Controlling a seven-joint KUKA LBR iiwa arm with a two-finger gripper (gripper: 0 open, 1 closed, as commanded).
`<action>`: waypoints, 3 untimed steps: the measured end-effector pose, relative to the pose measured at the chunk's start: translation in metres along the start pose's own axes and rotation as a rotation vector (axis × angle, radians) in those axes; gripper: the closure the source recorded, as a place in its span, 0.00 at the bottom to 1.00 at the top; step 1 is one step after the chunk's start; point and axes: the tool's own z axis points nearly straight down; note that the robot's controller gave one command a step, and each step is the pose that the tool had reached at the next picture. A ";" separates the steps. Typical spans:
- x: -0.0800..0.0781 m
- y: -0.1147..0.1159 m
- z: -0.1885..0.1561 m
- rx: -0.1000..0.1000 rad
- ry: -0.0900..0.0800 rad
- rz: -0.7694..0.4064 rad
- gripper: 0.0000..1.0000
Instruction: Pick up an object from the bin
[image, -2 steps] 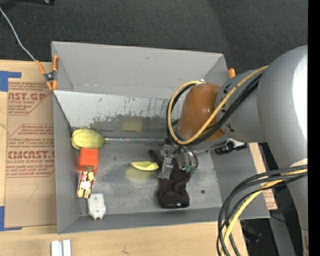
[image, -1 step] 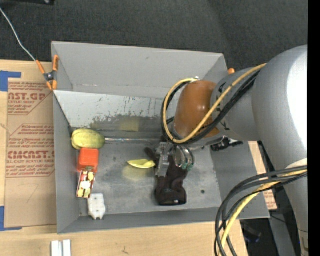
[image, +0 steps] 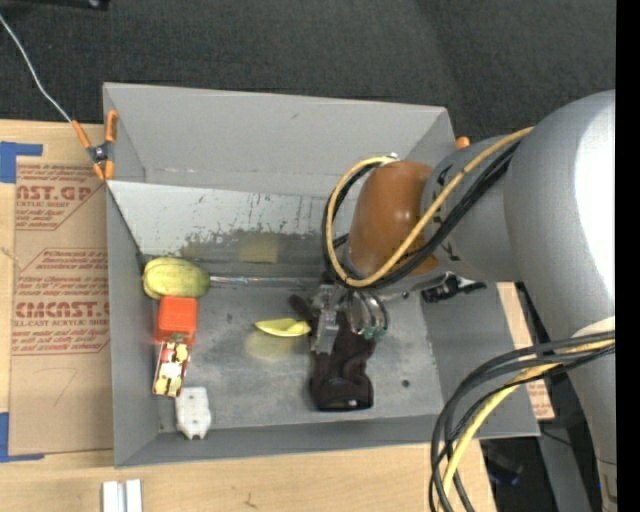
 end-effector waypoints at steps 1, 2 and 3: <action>0.000 0.000 0.000 0.000 0.000 0.000 1.00; 0.000 0.000 0.000 0.000 0.000 0.000 1.00; 0.000 0.000 0.000 0.000 0.000 0.000 1.00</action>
Offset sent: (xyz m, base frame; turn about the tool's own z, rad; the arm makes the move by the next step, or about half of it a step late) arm 0.0000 0.0000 0.0000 0.0000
